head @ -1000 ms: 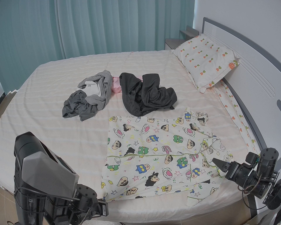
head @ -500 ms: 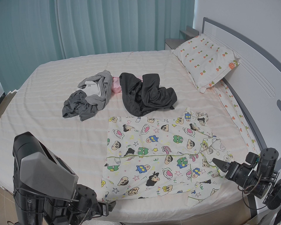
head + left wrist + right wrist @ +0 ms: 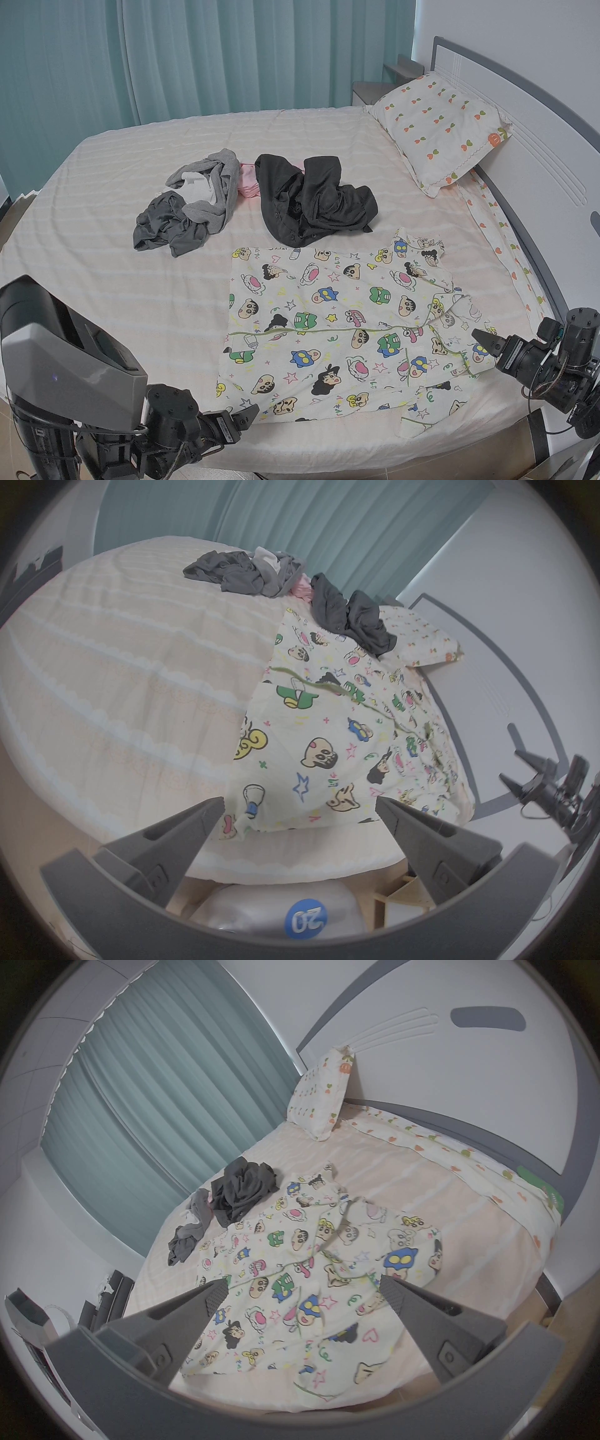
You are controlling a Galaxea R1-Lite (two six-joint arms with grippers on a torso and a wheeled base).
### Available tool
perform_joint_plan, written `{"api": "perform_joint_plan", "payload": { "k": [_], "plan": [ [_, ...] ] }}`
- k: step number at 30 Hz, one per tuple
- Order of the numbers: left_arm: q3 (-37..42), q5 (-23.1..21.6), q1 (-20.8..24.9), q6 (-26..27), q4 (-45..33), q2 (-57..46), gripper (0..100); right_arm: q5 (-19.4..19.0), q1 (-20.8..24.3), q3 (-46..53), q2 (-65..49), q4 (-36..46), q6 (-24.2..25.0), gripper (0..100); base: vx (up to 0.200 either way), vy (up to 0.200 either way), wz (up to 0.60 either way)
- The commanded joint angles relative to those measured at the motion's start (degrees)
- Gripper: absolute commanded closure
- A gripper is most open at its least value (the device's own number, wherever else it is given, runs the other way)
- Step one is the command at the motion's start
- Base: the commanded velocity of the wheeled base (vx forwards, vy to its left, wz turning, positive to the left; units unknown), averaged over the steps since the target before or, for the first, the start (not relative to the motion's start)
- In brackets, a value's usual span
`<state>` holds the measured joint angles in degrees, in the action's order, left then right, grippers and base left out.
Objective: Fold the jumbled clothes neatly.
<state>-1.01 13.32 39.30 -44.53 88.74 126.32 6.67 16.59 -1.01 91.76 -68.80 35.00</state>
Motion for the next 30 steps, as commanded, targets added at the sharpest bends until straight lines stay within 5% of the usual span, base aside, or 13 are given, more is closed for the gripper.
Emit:
{"api": "perform_joint_plan", "payload": {
  "k": [1,7,13,19,30],
  "plan": [
    [0.66,0.04,-0.19,-2.67,0.21,-6.17,0,-8.51,-9.38,1.01,3.51,1.66,-2.04,0,-0.200,0.000,0.00],
    [0.66,-0.05,-0.10,-2.84,0.21,-6.88,0,-17.92,-17.73,0.31,13.45,1.13,-5.91,0,-0.067,0.000,0.00],
    [0.66,-0.23,-0.02,-4.42,0.21,-6.61,0,-24.95,-18.26,0.31,21.01,0.69,-12.15,0,0.000,0.000,0.00],
    [0.66,-1.11,-0.02,-5.92,0.21,-6.44,0,-25.83,-15.01,-2.15,31.11,-1.16,-17.68,0,0.000,0.000,0.00],
    [0.66,-2.95,-0.10,-5.92,0.30,-5.21,0,-24.60,-6.75,-6.11,34.72,-5.20,-17.51,0,0.000,0.000,0.00]
  ]
}}
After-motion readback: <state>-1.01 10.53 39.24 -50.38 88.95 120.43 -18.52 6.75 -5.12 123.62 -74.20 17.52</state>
